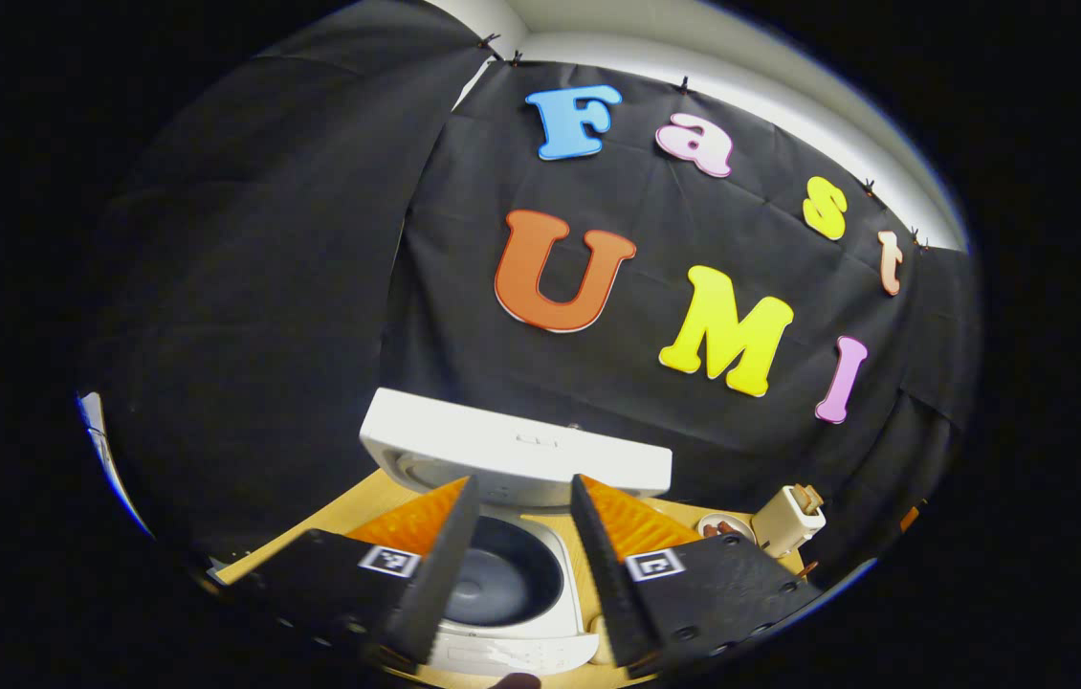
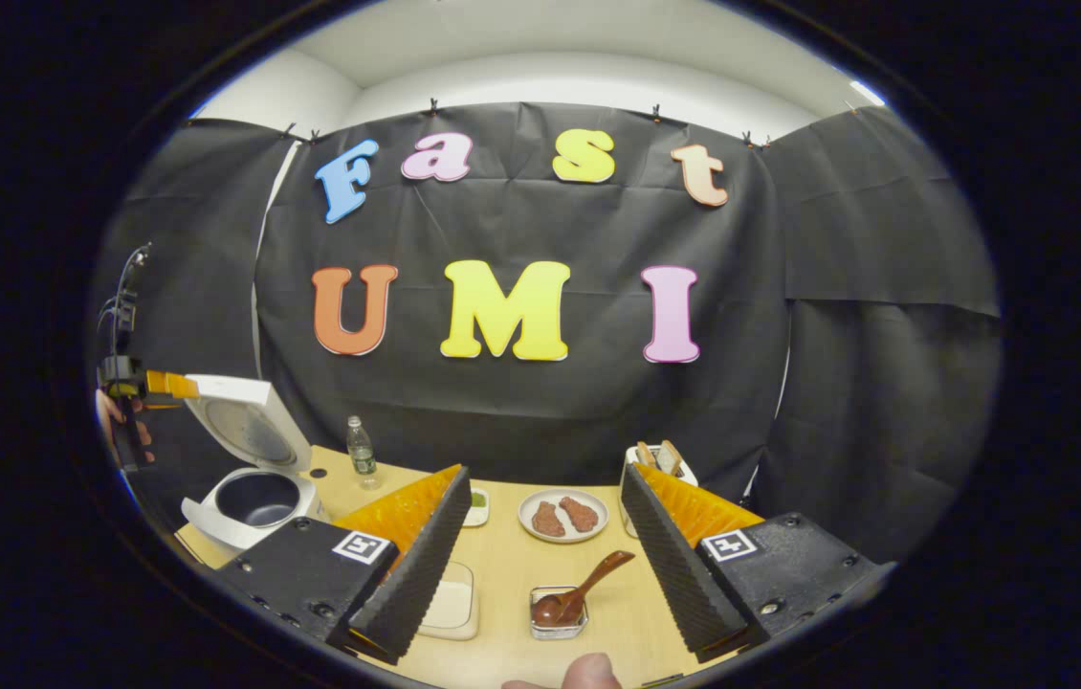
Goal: Close the left gripper, press the button to open the rice cooker; take a wooden spoon from the chopstick holder with the right hand, scoop a spoonful of rice and pour it into the rice cooker, then put the wooden spoon back into the chopstick holder.
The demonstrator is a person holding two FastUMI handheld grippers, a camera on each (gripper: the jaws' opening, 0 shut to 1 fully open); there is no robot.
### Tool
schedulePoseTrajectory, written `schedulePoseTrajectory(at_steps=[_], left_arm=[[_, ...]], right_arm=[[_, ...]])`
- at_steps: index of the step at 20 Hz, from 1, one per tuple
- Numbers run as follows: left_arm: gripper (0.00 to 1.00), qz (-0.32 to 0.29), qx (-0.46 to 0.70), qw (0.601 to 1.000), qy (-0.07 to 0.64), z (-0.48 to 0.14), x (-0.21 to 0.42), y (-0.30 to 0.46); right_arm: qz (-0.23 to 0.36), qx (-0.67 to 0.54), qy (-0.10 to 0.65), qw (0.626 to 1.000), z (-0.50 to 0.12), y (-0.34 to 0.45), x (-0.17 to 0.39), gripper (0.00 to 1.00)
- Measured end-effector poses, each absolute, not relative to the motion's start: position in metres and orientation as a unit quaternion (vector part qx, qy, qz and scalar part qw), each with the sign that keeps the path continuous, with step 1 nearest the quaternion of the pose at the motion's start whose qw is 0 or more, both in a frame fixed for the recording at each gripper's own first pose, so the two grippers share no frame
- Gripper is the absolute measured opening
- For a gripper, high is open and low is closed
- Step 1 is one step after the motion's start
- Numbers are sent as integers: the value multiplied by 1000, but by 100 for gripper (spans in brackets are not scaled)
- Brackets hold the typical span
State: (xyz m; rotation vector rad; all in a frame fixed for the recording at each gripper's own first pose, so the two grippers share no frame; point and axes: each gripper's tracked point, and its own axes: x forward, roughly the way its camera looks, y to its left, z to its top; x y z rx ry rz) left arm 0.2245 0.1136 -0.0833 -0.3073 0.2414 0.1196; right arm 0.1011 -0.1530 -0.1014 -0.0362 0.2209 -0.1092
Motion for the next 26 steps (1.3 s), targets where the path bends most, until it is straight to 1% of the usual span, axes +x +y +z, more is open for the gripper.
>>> schedulePoseTrajectory(at_steps=[1,2,3,10,14,16,20,26], left_arm=[[100,60,-145,981,115,-77,213,113],[96,62,-139,982,110,-76,207,109],[94,59,-132,984,105,-74,201,102],[94,39,-89,994,54,-40,161,64],[94,42,-51,997,39,-41,145,55],[94,42,-41,997,48,-43,140,47],[94,38,-57,995,66,-42,137,23],[94,76,-47,994,60,-30,142,16]], right_arm=[[-53,-20,116,992,-107,-156,98,100],[-54,-23,123,991,-113,-160,95,100],[-55,-25,131,989,-120,-163,92,100],[-63,-18,168,984,-156,-181,81,100],[-68,3,183,981,-174,-189,86,100],[-71,16,191,979,-187,-194,93,100],[-65,52,218,972,-230,-201,114,100],[-70,112,275,952,-313,-228,149,100]])
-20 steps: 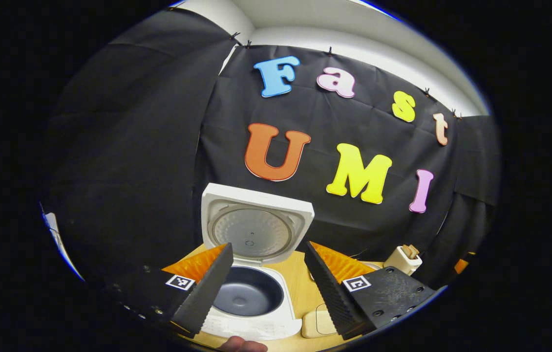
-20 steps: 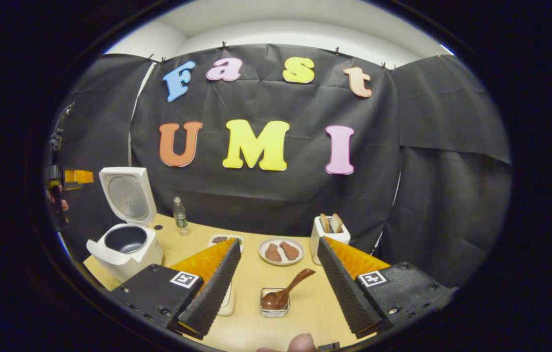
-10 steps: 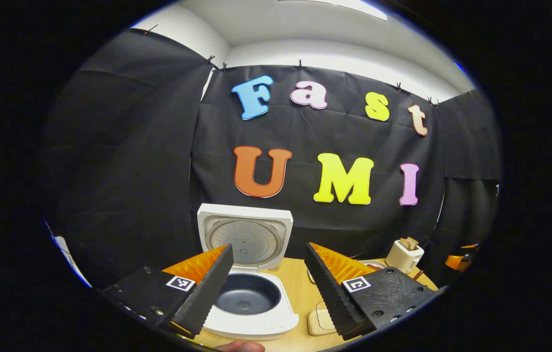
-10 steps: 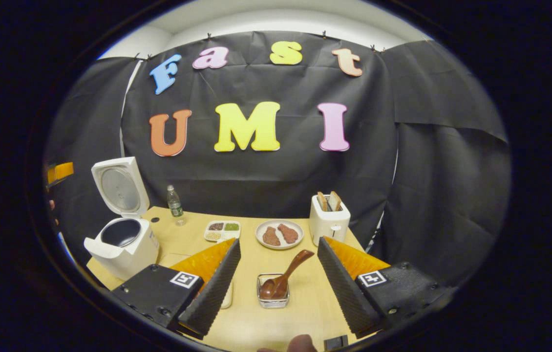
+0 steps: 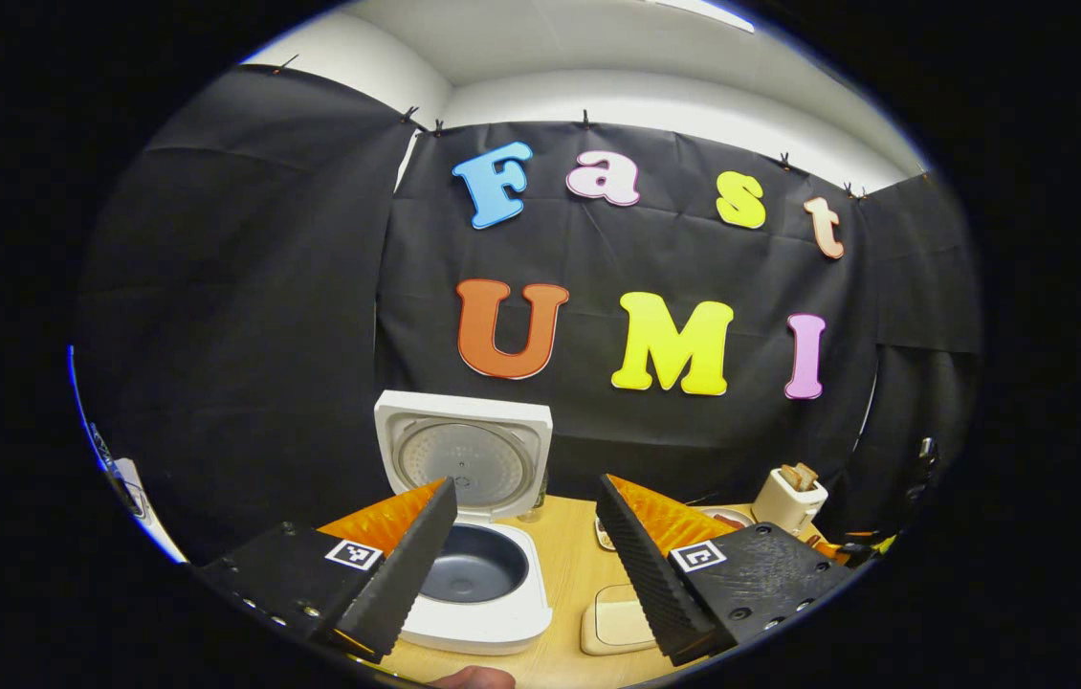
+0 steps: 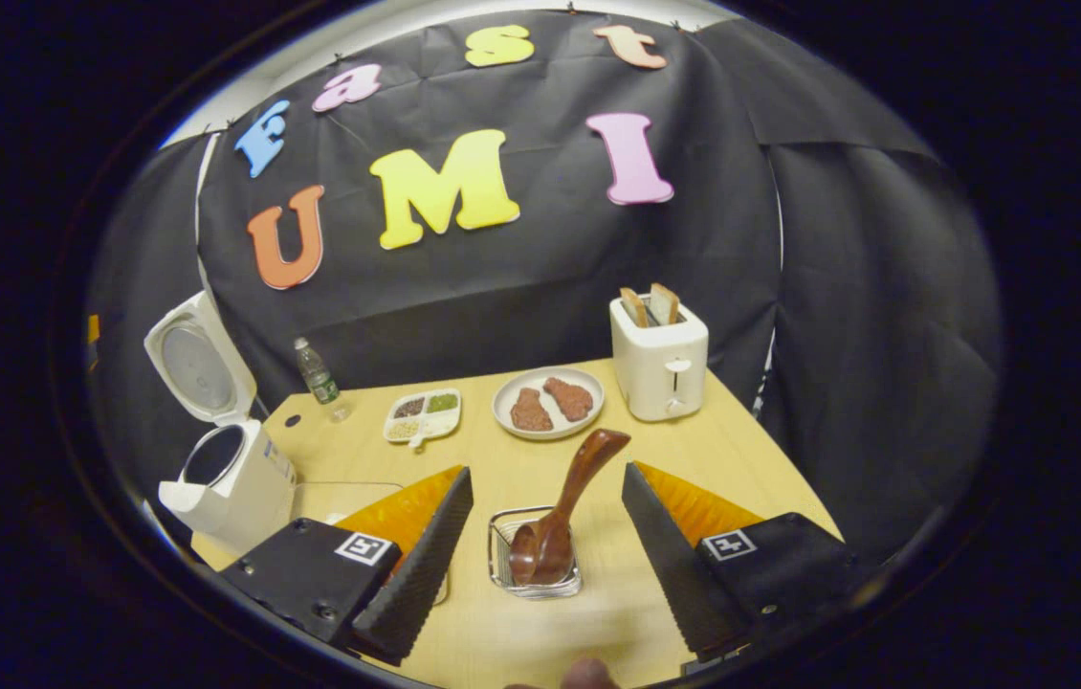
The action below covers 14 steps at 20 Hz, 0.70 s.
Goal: Close the left gripper, press the button to open the rice cooker; take a wooden spoon from the chopstick holder with the right hand, scoop a spoonful of rice and pour it into the rice cooker, then put the wooden spoon back into the chopstick holder.
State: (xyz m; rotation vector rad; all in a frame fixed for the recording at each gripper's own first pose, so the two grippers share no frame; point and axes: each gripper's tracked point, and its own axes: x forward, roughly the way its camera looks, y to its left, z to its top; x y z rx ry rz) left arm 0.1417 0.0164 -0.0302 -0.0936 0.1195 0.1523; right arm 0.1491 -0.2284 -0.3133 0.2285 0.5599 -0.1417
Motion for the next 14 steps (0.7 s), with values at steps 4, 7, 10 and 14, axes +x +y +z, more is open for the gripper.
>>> schedulePoseTrajectory(at_steps=[4,7,10,14], left_arm=[[94,100,-48,992,63,-28,147,15],[94,122,-44,989,67,-32,150,15],[94,136,-47,987,74,-35,148,13],[94,152,-42,984,78,-39,143,15]], right_arm=[[-60,156,313,935,-360,-235,176,99],[-55,175,329,926,-385,-240,193,87],[-49,178,335,924,-395,-244,204,71],[-39,188,350,917,-404,-243,211,38]])
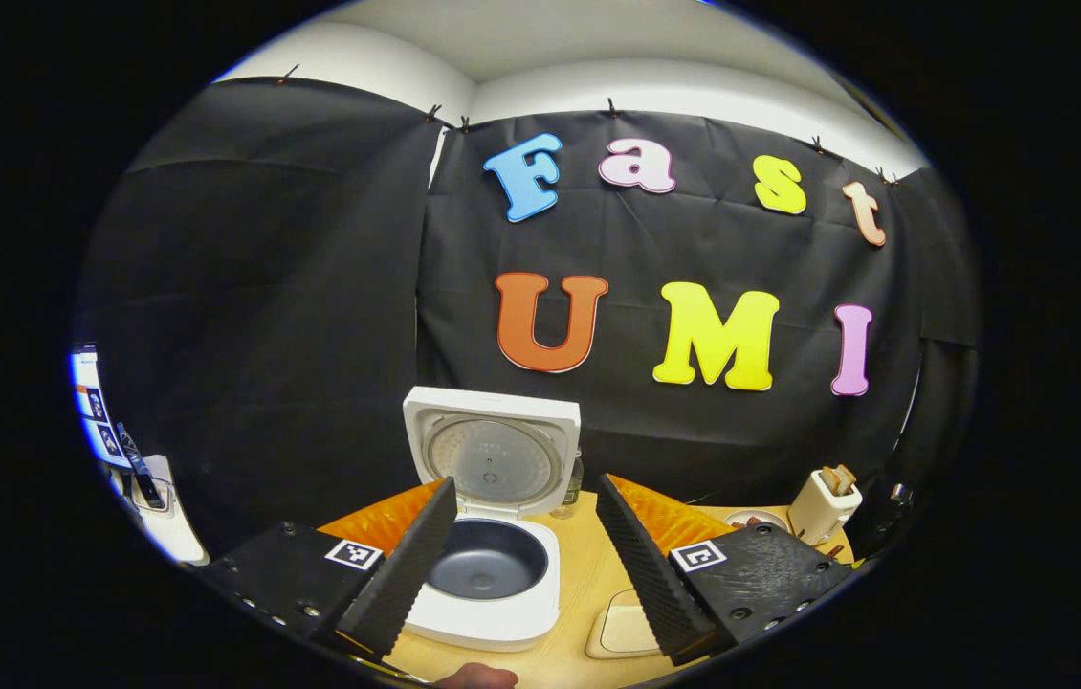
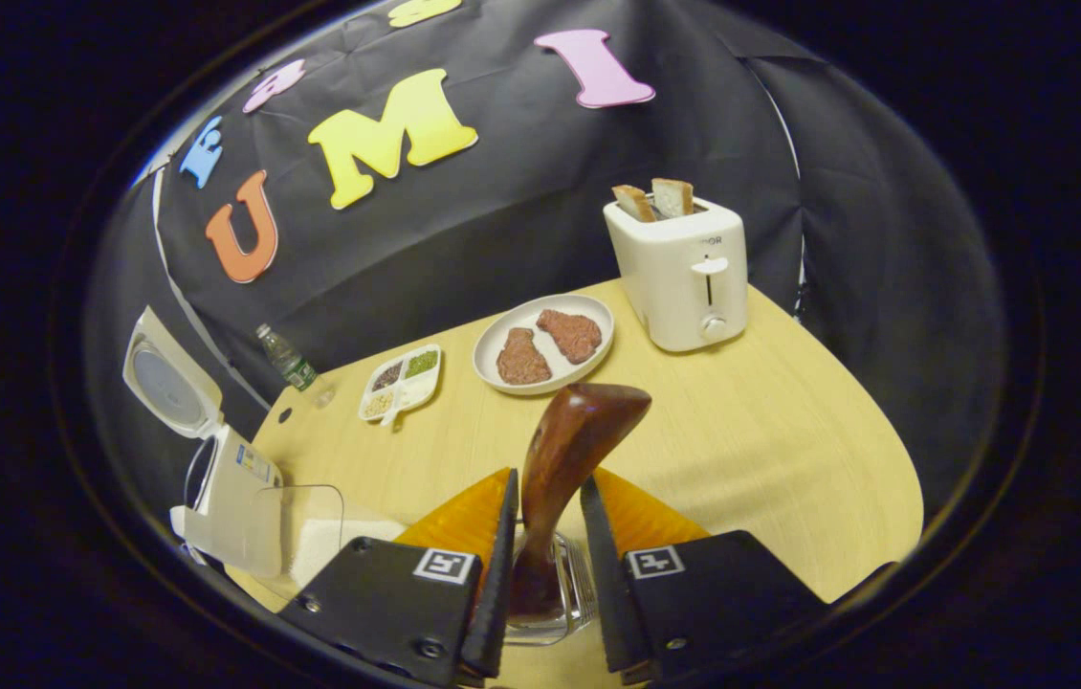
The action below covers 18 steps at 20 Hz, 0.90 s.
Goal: Close the left gripper, press the button to open the rice cooker; take a wooden spoon from the chopstick holder with the right hand, scoop a spoonful of rice and pour it into the rice cooker, then put the wooden spoon back into the chopstick holder.
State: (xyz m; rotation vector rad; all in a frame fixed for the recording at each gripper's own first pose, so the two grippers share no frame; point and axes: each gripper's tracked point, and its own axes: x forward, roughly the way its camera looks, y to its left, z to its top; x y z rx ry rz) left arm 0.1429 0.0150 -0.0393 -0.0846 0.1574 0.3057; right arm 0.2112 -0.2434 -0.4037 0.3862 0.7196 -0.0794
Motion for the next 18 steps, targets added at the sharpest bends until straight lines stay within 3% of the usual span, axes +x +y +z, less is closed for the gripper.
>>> schedulePoseTrajectory(at_steps=[1,3,10,18], left_arm=[[94,154,-42,984,78,-40,141,15],[94,158,-39,983,81,-45,135,20],[94,147,-25,987,65,-43,116,39],[94,118,4,992,35,-48,71,85]], right_arm=[[-35,187,351,917,-403,-242,213,40],[-30,185,353,917,-400,-237,211,25],[-61,166,327,928,-350,-235,203,13],[-64,103,266,956,-253,-175,181,12]])
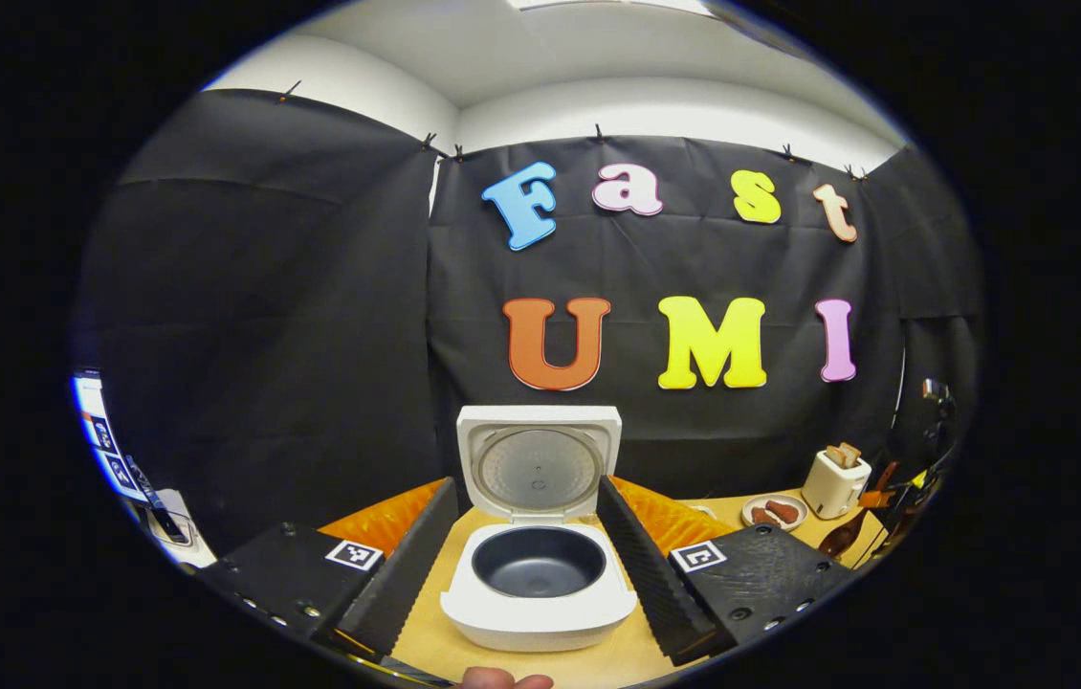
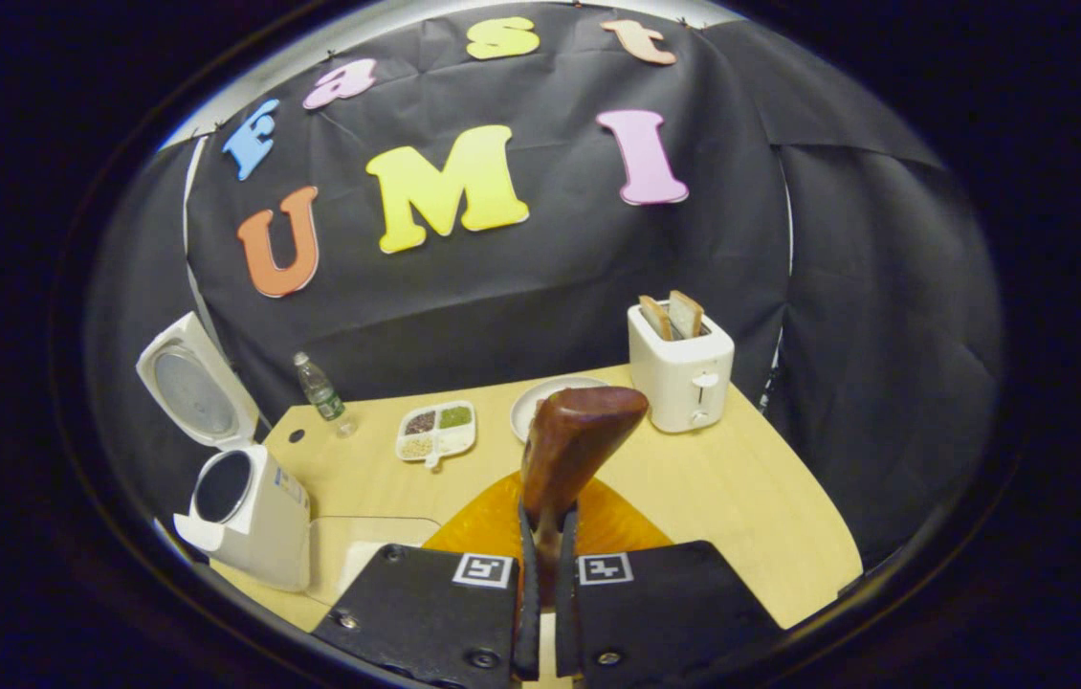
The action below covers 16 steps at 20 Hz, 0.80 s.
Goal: Close the left gripper, press the button to open the rice cooker; take a wooden spoon from the chopstick holder with the right hand, scoop a spoonful of rice and pour it into the rice cooker, then put the wooden spoon back into the chopstick holder.
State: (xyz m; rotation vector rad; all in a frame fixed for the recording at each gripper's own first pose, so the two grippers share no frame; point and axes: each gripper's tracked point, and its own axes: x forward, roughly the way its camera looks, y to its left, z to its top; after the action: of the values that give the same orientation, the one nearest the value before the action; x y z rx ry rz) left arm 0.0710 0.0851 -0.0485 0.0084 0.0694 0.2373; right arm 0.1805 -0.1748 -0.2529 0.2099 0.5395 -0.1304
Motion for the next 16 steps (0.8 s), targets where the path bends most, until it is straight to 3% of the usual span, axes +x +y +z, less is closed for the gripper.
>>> schedulePoseTrajectory(at_steps=[5,9,16], left_arm=[[94,110,-7,993,30,-46,46,116],[94,108,-33,993,24,-42,31,136],[94,113,-40,992,37,-54,7,168]], right_arm=[[-26,89,246,965,-232,-97,185,12],[-14,83,254,964,-263,-45,190,11],[-53,-1,263,963,-320,-40,198,11]])
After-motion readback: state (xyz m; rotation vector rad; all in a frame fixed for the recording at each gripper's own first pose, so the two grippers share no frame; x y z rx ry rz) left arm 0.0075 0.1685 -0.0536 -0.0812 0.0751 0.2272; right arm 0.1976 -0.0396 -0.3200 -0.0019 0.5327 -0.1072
